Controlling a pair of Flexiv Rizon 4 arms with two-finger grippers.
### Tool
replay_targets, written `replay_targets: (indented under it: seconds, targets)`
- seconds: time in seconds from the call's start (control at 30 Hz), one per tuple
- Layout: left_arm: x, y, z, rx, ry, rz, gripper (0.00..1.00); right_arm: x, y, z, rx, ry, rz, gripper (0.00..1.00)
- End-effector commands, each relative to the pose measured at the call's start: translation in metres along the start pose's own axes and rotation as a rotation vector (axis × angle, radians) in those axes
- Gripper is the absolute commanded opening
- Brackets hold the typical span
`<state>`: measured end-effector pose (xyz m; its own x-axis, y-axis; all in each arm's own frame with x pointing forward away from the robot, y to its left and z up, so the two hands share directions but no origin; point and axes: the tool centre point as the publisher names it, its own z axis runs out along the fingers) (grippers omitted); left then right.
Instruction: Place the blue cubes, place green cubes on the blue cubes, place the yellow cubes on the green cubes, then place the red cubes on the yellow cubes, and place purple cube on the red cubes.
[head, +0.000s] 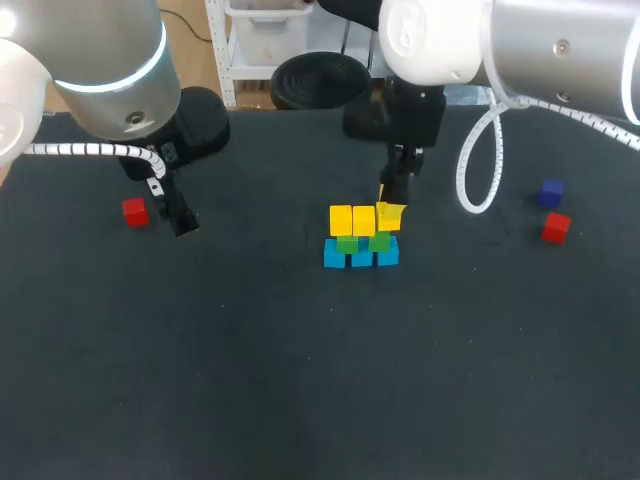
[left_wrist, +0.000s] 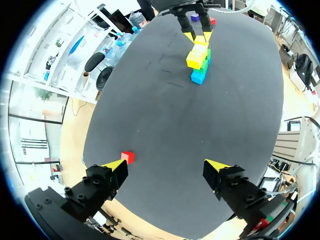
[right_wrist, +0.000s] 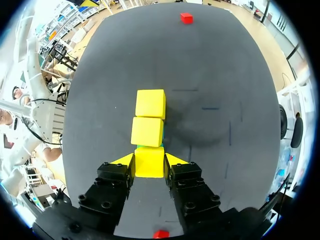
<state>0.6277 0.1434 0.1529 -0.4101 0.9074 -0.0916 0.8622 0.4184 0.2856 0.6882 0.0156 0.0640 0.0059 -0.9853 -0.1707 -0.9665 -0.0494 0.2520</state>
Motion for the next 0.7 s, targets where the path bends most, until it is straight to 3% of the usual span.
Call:
replay_targets:
  seconds: [0.03,0.7]
  targets:
    - [0.0008,0.0006,0.0001,0.002,-0.003,0.002,1.0,-0.0008,0.0,0.0005,-0.002,-0.001,-0.001,0.0]
    - [0.0008,0.0006,0.0001,0.002,-0.003,0.002,1.0,-0.0005,0.0035,0.0057,-0.019,-0.01,0.007,0.0]
